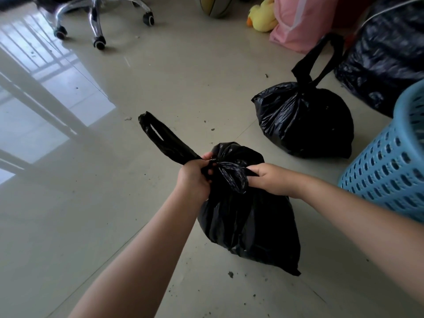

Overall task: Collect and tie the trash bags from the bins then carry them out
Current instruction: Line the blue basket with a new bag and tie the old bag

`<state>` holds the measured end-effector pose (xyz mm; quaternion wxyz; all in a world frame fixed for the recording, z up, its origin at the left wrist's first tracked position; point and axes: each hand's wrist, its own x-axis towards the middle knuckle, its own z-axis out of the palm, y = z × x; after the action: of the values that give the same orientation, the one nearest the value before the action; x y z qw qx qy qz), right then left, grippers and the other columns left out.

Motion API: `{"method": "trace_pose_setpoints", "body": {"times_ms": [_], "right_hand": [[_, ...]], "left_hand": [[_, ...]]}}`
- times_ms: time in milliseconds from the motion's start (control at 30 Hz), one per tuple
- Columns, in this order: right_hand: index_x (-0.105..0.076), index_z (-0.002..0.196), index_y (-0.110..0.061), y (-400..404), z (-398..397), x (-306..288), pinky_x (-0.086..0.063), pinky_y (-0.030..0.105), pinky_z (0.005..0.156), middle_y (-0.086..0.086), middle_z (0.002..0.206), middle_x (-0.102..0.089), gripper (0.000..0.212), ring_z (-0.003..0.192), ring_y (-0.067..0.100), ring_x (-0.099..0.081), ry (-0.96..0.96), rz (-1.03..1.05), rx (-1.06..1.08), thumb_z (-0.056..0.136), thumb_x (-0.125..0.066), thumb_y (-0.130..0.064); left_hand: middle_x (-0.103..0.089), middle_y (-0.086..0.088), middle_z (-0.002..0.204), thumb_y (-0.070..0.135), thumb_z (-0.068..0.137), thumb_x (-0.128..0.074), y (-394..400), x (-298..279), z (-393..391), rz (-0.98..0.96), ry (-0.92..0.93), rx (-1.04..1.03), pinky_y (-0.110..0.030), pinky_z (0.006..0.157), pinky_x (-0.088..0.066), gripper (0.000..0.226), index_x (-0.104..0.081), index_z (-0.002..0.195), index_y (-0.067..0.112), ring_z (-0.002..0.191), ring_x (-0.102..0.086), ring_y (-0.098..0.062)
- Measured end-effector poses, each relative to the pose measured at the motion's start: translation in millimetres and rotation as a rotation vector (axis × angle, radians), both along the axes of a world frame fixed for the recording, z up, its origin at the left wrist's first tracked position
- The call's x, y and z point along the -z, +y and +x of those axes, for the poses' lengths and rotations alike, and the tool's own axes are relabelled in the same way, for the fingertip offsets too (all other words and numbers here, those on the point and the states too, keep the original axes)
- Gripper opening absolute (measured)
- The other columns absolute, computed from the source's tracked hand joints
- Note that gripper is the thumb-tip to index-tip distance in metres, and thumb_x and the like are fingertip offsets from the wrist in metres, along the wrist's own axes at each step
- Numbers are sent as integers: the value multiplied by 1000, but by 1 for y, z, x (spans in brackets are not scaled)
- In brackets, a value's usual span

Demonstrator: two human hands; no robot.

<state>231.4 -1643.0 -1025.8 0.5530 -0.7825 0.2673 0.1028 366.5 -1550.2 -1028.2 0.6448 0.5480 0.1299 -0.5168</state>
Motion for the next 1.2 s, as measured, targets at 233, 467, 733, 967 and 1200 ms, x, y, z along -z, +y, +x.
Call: {"method": "trace_pose_setpoints", "body": {"times_ms": [233,467,733,967,1200], "right_hand": [[-60,79,-26,-4,-13,4,-49,5,62,-11,80,-64,22,65,-7,-64,10,248,71,94,-46,-17],[-60,73,-26,-8,-20,5,-46,3,57,-19,63,-66,27,60,-11,-62,-1,254,60,93,-47,-15],[-62,86,-26,-11,-26,8,-51,8,73,-11,87,-66,19,76,-4,-64,-3,298,44,93,-47,-17],[-48,69,-32,1,-22,5,-42,16,70,-15,78,-54,28,85,5,-54,28,-22,-39,95,-44,-21],[-55,70,-18,-3,-26,-13,-39,19,63,-4,72,-57,31,74,14,-52,315,-334,-433,92,-46,-38]], "left_hand": [[-43,-4,68,-4,90,-33,1,-4,-2,-98,57,-27,-21,52,-33,31,-43,66,13,51,-32,-14],[-44,1,68,1,89,-28,14,3,-2,-163,54,188,-18,46,-35,33,-43,65,18,42,-41,-10],[-56,0,57,12,93,-22,14,4,-8,-378,115,221,-24,60,-29,35,-45,68,20,44,-49,-11],[-60,3,69,2,89,-21,10,7,-12,-496,24,236,-27,69,-36,37,-48,68,18,64,-52,-12],[-53,-3,76,-14,89,-38,19,23,-12,-227,-381,451,-16,57,-50,35,-50,70,12,69,-53,-12]]}}
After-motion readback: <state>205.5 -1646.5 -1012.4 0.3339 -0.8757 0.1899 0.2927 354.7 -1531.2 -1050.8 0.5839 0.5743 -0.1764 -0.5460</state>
